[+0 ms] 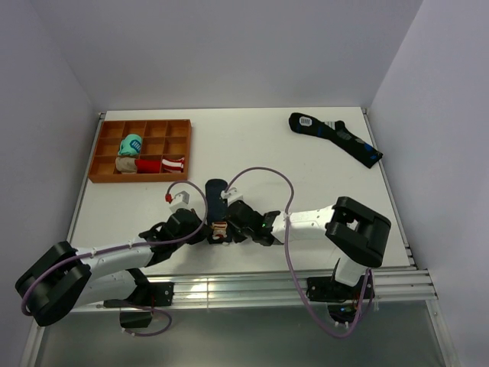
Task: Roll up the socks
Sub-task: Roll the sock at the center of the board.
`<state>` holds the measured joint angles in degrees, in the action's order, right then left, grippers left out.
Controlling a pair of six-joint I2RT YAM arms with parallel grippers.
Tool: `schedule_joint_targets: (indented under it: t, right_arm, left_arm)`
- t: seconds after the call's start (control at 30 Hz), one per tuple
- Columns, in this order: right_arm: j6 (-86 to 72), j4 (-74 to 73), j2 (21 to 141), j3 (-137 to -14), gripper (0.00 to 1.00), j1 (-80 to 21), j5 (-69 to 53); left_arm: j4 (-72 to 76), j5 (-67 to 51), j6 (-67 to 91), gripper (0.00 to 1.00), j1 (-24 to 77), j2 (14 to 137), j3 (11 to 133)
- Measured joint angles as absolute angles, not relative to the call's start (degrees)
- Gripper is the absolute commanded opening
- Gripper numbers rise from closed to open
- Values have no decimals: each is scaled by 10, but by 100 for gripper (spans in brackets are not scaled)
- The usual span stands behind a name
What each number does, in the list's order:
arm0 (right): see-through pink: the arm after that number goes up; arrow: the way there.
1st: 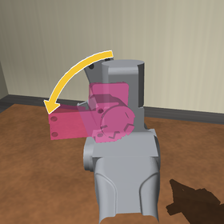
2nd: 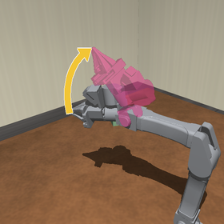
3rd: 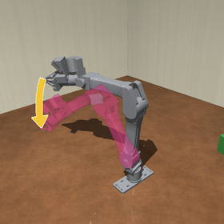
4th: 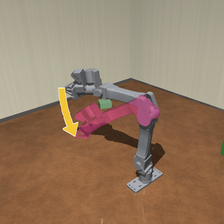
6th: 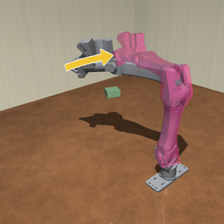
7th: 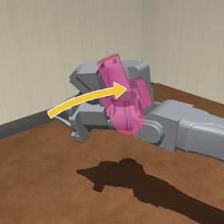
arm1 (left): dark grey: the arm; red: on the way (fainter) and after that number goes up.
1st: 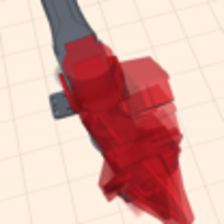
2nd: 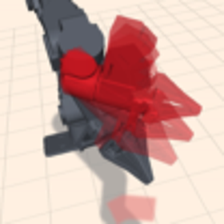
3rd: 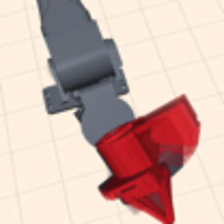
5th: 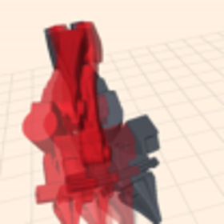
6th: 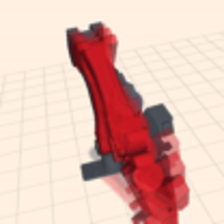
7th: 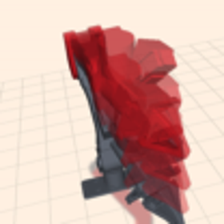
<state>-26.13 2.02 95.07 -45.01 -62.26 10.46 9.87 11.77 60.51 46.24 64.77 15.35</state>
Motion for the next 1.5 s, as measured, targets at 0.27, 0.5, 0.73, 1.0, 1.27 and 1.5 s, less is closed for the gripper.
schedule_joint_targets:
  t: [0.27, 0.5, 0.73, 1.0, 1.27, 1.5]
  right_arm:
    - [-259, 22, 905, -408, 26, -623, 116]
    - [-213, 81, 819, -339, 47, -626, 102]
    - [-142, 159, 811, -313, 54, -667, 79]
    - [-91, 201, 826, -306, 54, -668, 68]
    - [-70, 200, 852, -309, 54, -673, 71]
    - [-64, 199, 883, -322, 54, -691, 78]
  left_arm:
    - [84, 132, 606, 0, 462, 643, 154]
    - [75, 135, 605, 1, 463, 636, 157]
    - [69, 134, 605, 2, 463, 628, 159]
    - [57, 131, 594, 1, 459, 633, 183]
    - [49, 121, 577, 2, 446, 632, 207]
    - [77, 72, 561, 0, 427, 671, 207]
